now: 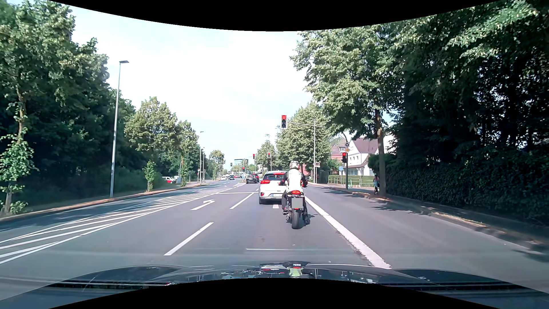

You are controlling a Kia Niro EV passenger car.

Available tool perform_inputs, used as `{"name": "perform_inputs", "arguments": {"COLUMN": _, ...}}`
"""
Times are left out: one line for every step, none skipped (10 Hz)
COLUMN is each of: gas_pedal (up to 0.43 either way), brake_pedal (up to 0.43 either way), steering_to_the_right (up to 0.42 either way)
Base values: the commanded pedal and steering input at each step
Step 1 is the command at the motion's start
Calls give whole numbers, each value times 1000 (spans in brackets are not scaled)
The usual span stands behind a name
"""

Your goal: Follow the waypoints while adhering to traffic rules and regulations

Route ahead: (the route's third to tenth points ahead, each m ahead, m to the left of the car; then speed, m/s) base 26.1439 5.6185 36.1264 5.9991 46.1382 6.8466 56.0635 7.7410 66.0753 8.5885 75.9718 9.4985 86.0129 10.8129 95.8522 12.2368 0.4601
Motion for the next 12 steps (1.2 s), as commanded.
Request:
{"name": "perform_inputs", "arguments": {"gas_pedal": 0, "brake_pedal": 0, "steering_to_the_right": -1}}
{"name": "perform_inputs", "arguments": {"gas_pedal": 0, "brake_pedal": 0, "steering_to_the_right": -1}}
{"name": "perform_inputs", "arguments": {"gas_pedal": 0, "brake_pedal": 0, "steering_to_the_right": -1}}
{"name": "perform_inputs", "arguments": {"gas_pedal": 0, "brake_pedal": 0, "steering_to_the_right": -2}}
{"name": "perform_inputs", "arguments": {"gas_pedal": 0, "brake_pedal": 0, "steering_to_the_right": -2}}
{"name": "perform_inputs", "arguments": {"gas_pedal": 0, "brake_pedal": 0, "steering_to_the_right": -3}}
{"name": "perform_inputs", "arguments": {"gas_pedal": 0, "brake_pedal": 0, "steering_to_the_right": -4}}
{"name": "perform_inputs", "arguments": {"gas_pedal": 0, "brake_pedal": 0, "steering_to_the_right": -4}}
{"name": "perform_inputs", "arguments": {"gas_pedal": 0, "brake_pedal": 0, "steering_to_the_right": -4}}
{"name": "perform_inputs", "arguments": {"gas_pedal": 0, "brake_pedal": 0, "steering_to_the_right": -5}}
{"name": "perform_inputs", "arguments": {"gas_pedal": 0, "brake_pedal": 0, "steering_to_the_right": -6}}
{"name": "perform_inputs", "arguments": {"gas_pedal": 0, "brake_pedal": 0, "steering_to_the_right": -7}}
